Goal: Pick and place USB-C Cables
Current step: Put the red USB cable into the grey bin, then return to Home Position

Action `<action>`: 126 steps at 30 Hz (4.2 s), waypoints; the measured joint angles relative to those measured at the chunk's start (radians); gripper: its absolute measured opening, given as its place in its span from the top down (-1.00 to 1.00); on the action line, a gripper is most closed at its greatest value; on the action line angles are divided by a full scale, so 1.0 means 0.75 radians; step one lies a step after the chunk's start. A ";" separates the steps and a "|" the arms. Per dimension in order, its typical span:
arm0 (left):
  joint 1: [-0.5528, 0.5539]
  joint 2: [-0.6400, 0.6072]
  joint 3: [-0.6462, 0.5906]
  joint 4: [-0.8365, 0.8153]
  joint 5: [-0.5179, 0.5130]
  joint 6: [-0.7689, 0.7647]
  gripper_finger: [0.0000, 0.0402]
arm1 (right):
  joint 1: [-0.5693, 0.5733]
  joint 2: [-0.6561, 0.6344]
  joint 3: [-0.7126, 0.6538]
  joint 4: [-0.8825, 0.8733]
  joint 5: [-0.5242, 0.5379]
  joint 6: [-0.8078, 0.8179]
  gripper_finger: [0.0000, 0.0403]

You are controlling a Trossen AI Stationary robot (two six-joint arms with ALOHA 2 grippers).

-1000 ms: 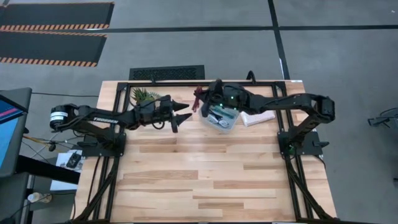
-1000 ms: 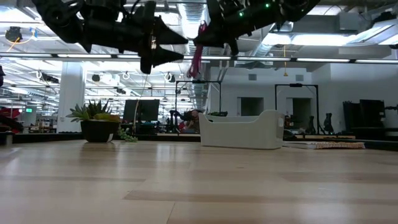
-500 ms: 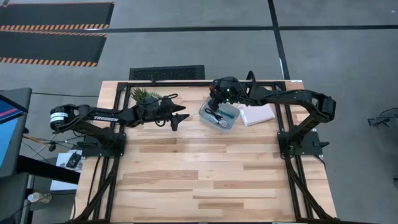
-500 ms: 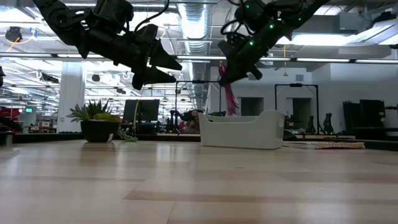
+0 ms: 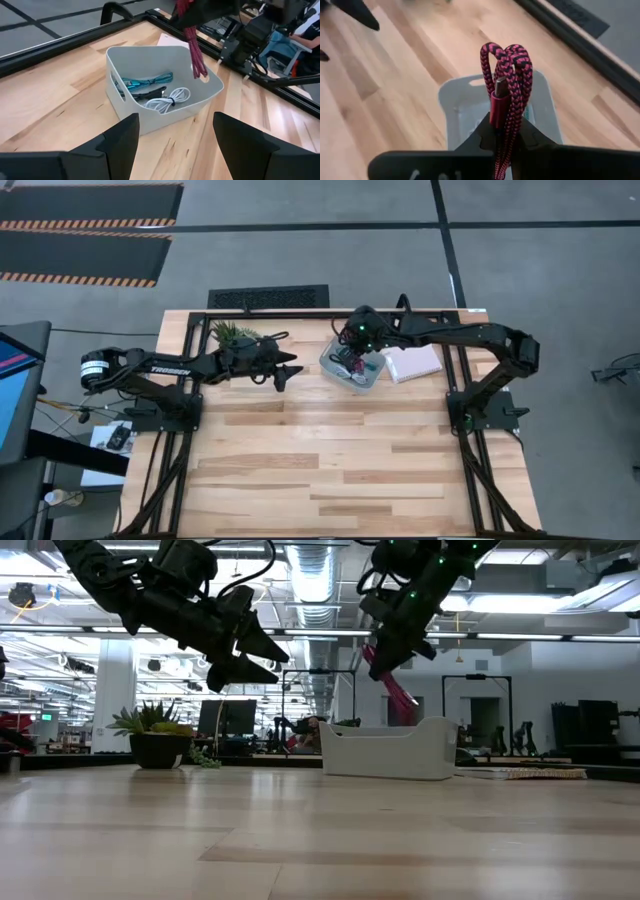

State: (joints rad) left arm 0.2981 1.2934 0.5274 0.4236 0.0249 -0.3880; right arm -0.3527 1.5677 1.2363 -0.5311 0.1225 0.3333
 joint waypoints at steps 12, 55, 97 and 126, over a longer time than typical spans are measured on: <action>0.000 0.000 0.001 -0.025 -0.002 -0.002 -0.20 | 0.008 0.171 0.004 -0.025 -0.146 0.014 0.88; 0.000 0.000 0.001 -0.060 -0.018 -0.020 -0.20 | 0.002 0.347 0.052 -0.083 -0.166 0.013 0.80; 0.001 -0.294 0.001 -0.111 -0.005 -0.029 -0.20 | -0.020 -0.106 0.137 0.024 -0.161 -0.072 0.12; 0.001 -1.275 0.001 -0.700 -0.191 -0.002 -0.20 | 0.335 -0.955 -0.330 0.348 0.048 -0.316 0.24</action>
State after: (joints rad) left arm 0.2989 0.3372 0.5278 -0.1014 -0.1184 -0.3894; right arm -0.1013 0.8516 0.9884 -0.2704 0.1585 0.0967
